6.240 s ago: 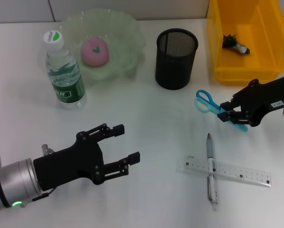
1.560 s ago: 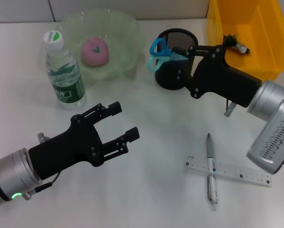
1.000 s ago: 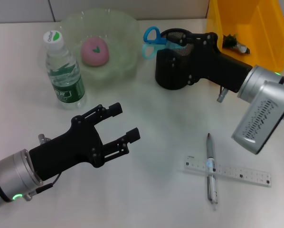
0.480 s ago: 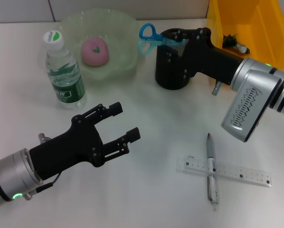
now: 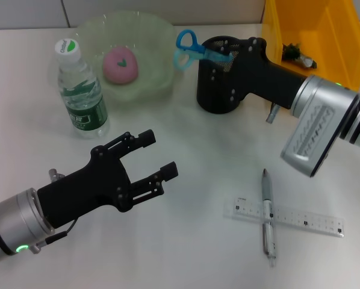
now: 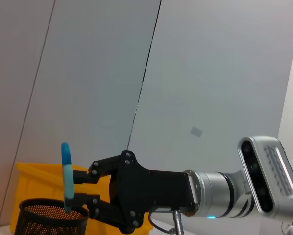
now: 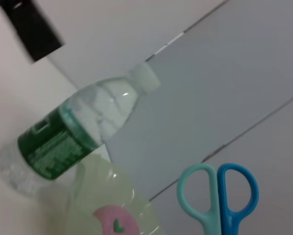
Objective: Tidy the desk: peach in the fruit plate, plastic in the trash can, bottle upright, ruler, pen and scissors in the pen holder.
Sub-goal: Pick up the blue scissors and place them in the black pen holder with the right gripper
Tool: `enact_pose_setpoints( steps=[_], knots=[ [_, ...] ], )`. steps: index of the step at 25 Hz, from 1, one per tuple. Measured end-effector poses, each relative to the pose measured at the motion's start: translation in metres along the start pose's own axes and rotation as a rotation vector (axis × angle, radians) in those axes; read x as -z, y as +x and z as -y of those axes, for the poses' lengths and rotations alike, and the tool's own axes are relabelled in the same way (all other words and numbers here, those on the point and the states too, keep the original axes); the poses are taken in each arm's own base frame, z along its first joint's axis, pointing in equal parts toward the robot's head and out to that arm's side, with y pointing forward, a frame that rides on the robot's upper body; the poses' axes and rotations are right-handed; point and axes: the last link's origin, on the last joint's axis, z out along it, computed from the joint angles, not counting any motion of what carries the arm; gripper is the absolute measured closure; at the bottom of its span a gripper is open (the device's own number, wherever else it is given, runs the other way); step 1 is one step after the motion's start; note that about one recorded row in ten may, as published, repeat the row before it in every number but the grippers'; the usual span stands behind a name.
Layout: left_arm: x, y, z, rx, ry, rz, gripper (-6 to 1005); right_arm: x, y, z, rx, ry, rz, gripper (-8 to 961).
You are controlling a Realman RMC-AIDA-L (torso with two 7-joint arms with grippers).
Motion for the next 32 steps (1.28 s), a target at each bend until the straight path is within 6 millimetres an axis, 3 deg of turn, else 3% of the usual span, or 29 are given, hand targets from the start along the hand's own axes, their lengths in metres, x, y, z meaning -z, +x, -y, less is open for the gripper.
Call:
enact_pose_setpoints(
  steps=[17,32],
  knots=[
    [0.0,0.001,0.001,-0.003,-0.002,0.001,216,-0.007,-0.002,0.008,-0.475,0.062,0.004,659],
    [-0.002,0.002,0.003,-0.007,-0.002,0.005,216,-0.01,0.007,0.012,-0.744,0.122,-0.048,653]
  ],
)
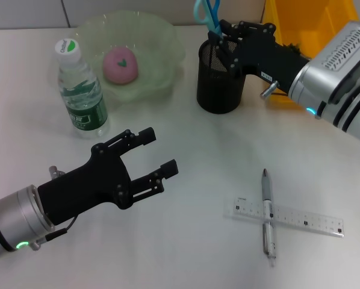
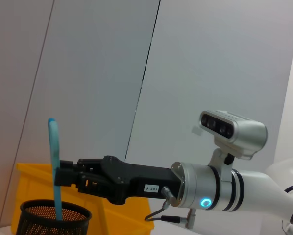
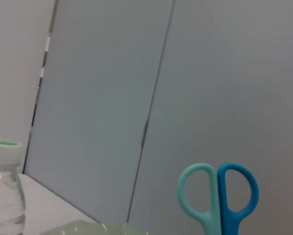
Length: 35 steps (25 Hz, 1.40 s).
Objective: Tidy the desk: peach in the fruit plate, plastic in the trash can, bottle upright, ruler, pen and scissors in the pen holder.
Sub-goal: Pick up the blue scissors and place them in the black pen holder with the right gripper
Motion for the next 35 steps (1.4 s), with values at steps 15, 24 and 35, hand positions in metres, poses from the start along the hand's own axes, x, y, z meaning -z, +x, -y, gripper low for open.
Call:
enact_pose_setpoints(
  steps=[15,24,35],
  knots=[
    [0.0,0.001,0.001,-0.003,-0.005,0.004,216,0.003,0.003,0.002,-0.052,0.03,-0.003,648],
    [0.001,0.001,0.001,-0.004,-0.001,0.002,216,0.006,0.006,0.001,-0.055,0.031,-0.011,644],
    [-0.001,0.002,0.002,-0.006,-0.002,0.0,216,0.015,0.01,0.0,-0.093,0.04,0.002,453]
  ],
)
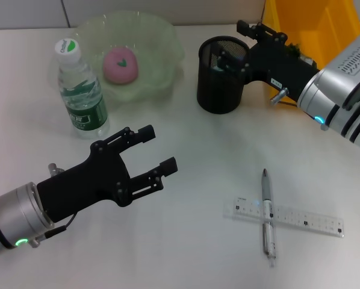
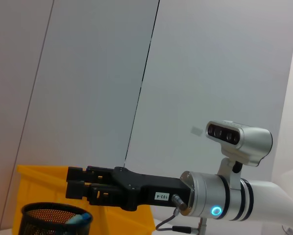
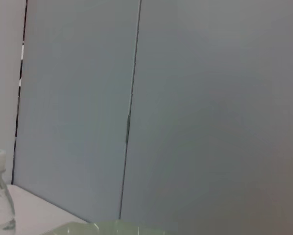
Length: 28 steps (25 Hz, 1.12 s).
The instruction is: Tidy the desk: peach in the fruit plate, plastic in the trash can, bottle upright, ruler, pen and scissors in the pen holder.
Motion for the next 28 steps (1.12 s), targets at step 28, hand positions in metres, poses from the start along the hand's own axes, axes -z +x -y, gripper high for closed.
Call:
enact_pose_setpoints(
  steps=[28],
  knots=[
    [0.001,-0.001,-0.002,0.005,-0.004,0.0,216,0.029,-0.017,-0.006,-0.137,-0.035,0.219,181]
  ],
)
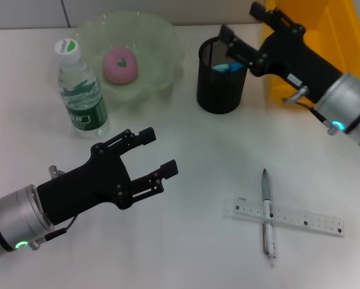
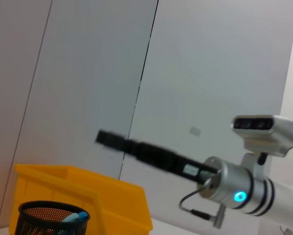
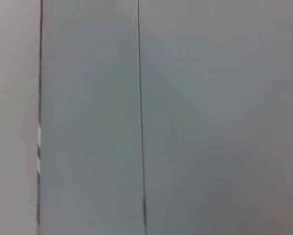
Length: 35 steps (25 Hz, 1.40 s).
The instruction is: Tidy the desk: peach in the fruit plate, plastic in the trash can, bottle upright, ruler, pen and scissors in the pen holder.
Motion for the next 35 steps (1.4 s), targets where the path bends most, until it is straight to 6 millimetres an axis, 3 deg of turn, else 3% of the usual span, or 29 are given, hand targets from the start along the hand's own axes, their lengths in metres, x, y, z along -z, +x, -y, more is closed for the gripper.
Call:
enact_pose_setpoints(
  steps=[9,20,35],
  knots=[
    [0.0,0.001,0.002,-0.01,-0.006,0.007,216,0.025,-0.003,0.0,-0.122,-0.135,-0.052,182],
    [0.004,0.004,0.004,-0.037,-0.017,0.02,216,0.076,-0.008,0.004,-0.193,-0.306,-0.212,183],
    [0.003,0.006,0.002,-0.024,-0.106,0.084,215,0.101,0.0,0.002,-0.132,-0.481,-0.473,184]
  ],
)
